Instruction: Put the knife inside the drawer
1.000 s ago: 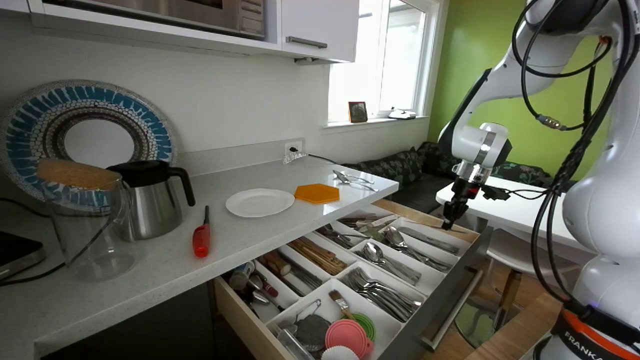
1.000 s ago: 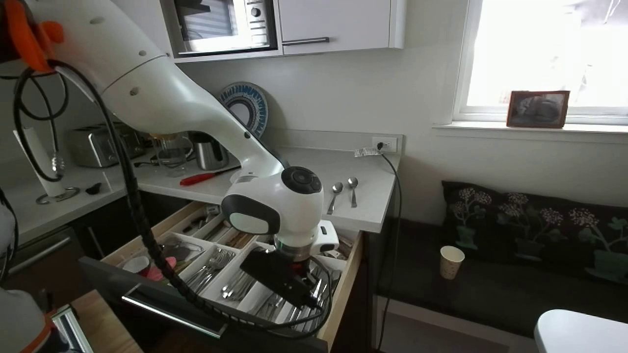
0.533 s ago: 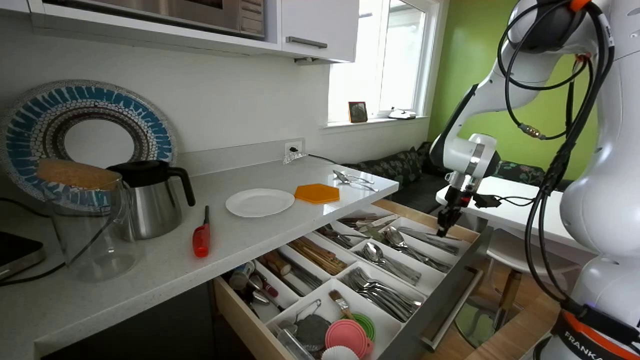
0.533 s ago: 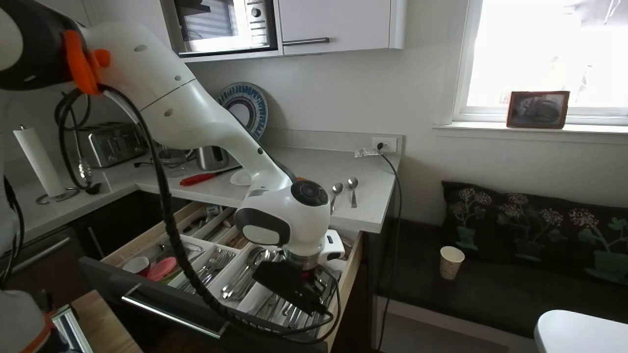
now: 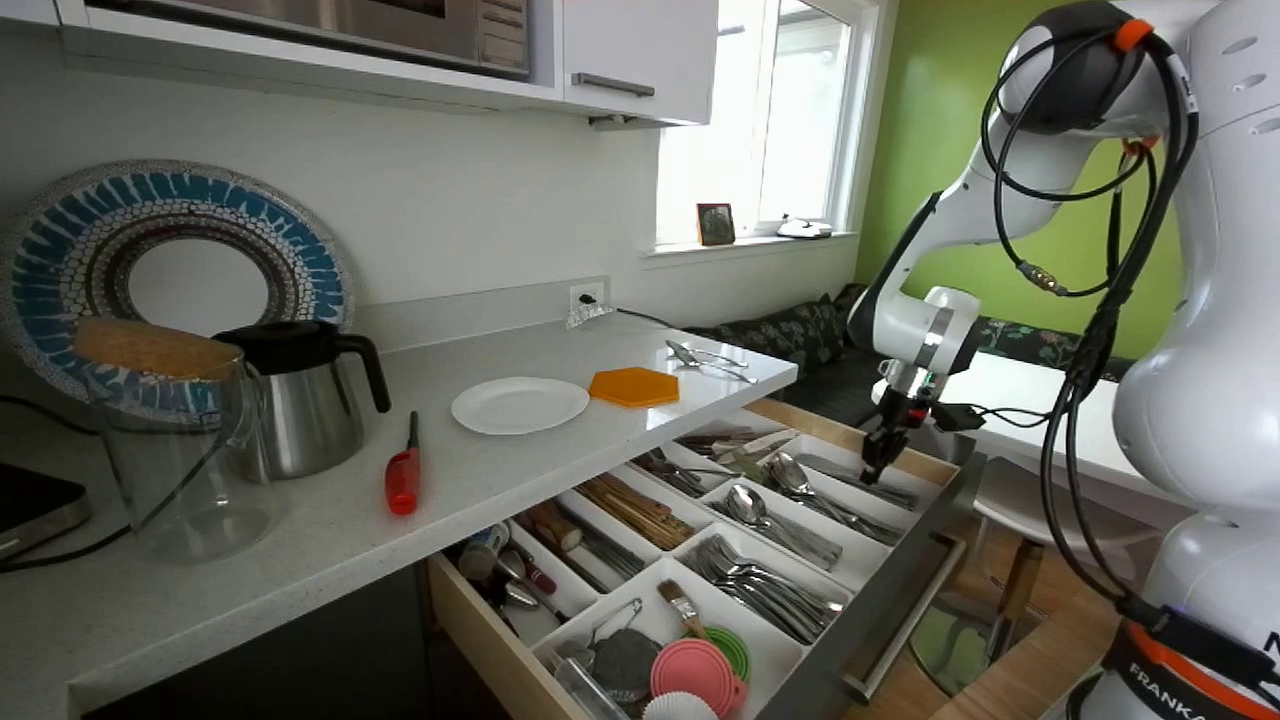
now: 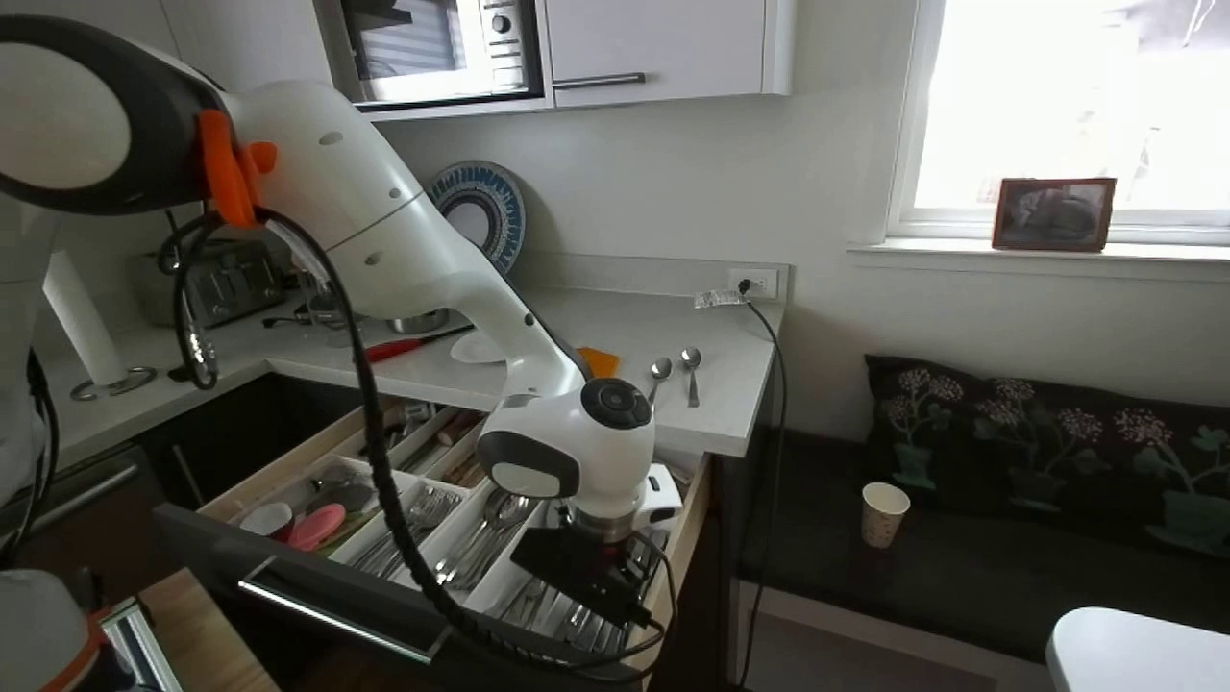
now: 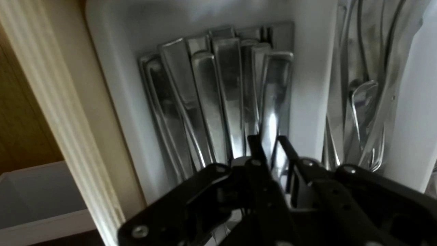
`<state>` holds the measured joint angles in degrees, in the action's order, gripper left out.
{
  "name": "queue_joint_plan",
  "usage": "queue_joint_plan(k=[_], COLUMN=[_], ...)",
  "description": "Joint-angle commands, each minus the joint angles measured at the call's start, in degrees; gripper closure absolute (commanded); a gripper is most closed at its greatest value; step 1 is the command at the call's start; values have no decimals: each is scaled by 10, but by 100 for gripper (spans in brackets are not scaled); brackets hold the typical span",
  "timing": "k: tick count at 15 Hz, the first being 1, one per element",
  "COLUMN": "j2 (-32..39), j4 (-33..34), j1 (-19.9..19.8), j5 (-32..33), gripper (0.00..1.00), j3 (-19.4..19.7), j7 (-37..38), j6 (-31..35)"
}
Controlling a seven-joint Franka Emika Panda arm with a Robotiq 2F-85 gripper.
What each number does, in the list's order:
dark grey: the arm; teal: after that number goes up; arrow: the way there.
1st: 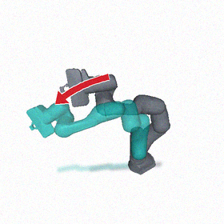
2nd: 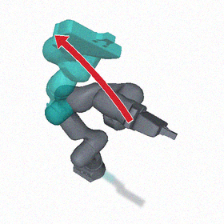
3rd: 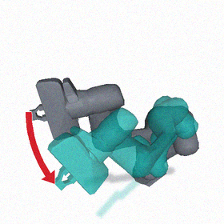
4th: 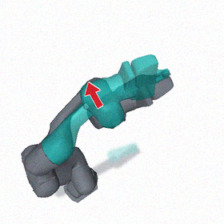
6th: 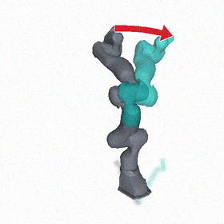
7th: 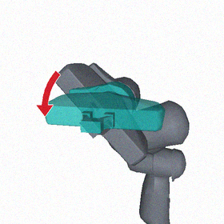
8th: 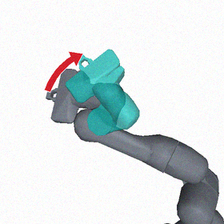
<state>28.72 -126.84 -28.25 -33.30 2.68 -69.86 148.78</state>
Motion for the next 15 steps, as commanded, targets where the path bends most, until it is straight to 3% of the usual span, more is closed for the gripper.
queue_joint_plan(k=[1,2,4,12,15], j2=[25,26,25,-66,-127], j4=[18,20,19,-3,-35], j1=[-26,-28,-31,-30,7], j5=[-27,-26,-25,-37,10], gripper=[96,96,60,1,0], j3=[-31,-34,-39,-46,-5], j7=[-28,-28,-33,-67,-15], j6=[19,15,14,-6,-12])
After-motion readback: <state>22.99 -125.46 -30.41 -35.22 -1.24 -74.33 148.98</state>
